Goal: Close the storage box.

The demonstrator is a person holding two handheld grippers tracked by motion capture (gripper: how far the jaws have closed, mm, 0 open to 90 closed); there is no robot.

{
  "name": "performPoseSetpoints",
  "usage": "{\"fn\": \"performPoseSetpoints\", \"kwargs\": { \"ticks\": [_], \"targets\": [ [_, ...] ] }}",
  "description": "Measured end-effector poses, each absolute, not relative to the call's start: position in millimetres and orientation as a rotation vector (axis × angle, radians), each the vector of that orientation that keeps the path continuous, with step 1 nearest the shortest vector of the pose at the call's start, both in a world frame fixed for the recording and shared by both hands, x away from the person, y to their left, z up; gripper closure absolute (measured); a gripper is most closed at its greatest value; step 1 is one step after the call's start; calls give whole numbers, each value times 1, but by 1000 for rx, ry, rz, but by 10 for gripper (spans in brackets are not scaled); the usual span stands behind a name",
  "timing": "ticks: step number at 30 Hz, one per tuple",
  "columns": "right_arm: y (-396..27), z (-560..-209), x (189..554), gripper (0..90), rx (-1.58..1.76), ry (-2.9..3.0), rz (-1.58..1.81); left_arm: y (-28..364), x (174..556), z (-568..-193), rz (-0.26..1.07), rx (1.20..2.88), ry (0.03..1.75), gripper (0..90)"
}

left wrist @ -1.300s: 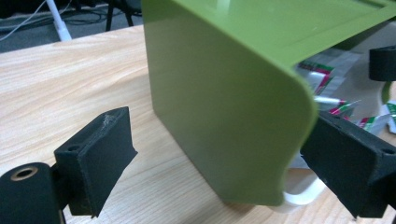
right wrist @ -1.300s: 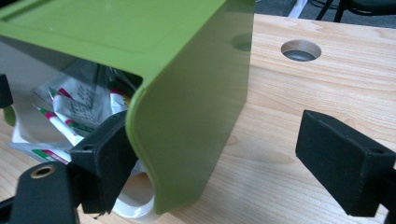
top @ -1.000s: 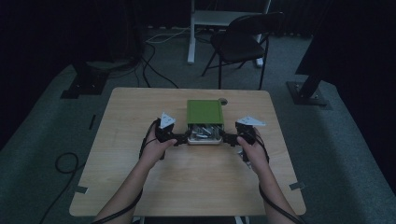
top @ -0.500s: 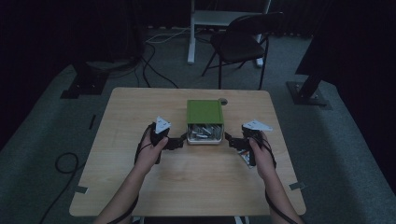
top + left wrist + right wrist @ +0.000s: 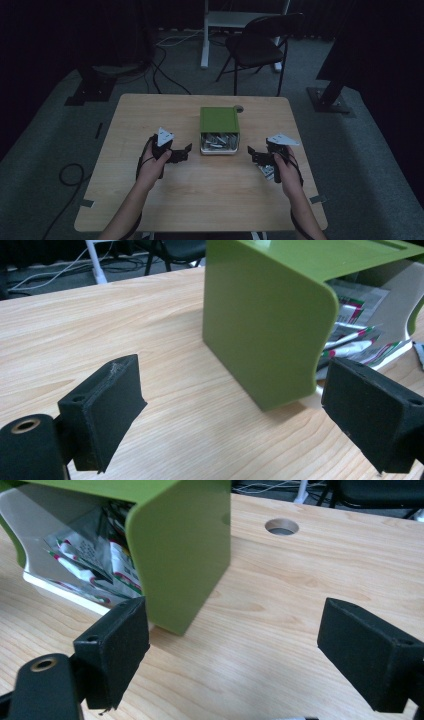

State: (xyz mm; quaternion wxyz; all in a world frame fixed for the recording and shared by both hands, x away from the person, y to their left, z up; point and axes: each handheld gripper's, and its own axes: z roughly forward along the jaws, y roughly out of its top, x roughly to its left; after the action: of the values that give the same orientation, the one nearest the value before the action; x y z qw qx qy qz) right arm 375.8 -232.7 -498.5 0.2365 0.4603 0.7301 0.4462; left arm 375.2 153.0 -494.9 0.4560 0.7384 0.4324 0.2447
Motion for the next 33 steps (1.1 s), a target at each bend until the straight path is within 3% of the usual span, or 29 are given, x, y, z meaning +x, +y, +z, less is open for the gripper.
{"fn": "performPoseSetpoints", "kwargs": {
  "ticks": [33],
  "targets": [
    [-307, -537, 331, 129, 1415, 1925, 1101, 230, 332, -520, 680, 1778, 1277, 103]
  ]
}}
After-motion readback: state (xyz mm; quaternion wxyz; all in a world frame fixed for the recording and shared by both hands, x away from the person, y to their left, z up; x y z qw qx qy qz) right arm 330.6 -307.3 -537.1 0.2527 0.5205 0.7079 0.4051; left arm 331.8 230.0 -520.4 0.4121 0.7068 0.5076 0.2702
